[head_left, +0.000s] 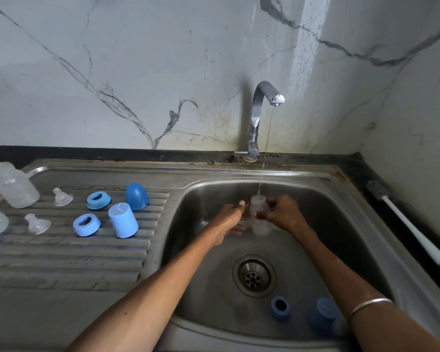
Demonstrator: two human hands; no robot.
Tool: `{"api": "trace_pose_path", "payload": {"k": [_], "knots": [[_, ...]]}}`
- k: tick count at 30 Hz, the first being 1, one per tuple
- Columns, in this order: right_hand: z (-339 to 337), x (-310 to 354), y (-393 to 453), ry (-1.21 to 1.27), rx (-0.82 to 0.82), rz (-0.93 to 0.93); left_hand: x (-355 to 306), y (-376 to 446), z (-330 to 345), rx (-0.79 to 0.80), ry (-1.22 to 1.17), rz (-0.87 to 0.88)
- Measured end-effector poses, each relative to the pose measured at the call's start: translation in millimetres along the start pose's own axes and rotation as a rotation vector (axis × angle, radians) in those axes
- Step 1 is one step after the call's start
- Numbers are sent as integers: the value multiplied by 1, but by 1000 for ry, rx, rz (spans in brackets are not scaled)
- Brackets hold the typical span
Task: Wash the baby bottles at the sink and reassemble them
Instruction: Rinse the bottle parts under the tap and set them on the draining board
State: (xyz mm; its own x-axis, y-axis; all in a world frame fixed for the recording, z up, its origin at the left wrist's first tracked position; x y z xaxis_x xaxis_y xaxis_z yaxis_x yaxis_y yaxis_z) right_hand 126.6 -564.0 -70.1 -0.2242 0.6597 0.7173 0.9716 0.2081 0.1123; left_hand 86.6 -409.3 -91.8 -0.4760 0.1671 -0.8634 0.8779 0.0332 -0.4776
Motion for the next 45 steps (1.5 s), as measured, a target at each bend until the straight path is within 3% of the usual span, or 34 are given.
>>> {"api": "trace_pose_path", "payload": {"k": [3,6,7,10,12,18,24,28,34,41,45], "knots": [[-12,6,0,116,-163,-46,-2,-2,0,-13,-1,15],[1,1,-1,-22,58,22,-4,-4,3,6,44,47],[2,-2,0,-11,59,38,-4,-4,4,17,67,60],[-4,-6,3,301,-37,92,-3,-5,4,45,71,73],[-1,-10,-1,555,28,193,-3,-5,2,74,-28,53],[1,-8,-6,854,111,217,-4,0,-15,-13,-449,47],[2,-9,-6,422,258,173,-7,0,-25,-67,-605,134],[5,0,-6,197,263,66,-13,-3,-22,-29,-633,186],[2,-5,-2,184,167,57,-17,-4,-9,86,-509,198],[-3,0,-2,202,78,-11,-19,-10,-1,65,-131,236],[-6,8,-2,198,15,-73,-20,-10,-1,43,-131,261]]}}
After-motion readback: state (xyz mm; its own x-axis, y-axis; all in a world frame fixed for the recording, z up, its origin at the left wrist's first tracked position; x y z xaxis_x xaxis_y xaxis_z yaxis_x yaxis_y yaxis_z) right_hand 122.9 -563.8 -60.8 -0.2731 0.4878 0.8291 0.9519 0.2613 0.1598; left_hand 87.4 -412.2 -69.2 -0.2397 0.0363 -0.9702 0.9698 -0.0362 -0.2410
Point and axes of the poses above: each hand's wrist, its own y-axis towards the middle knuckle, its own z-axis out of the palm, x = y × z, the point moved 5 cm from there along y, towards the middle knuckle, and after that the axes turned 7 degrees about -z, right-handed, at the moved point
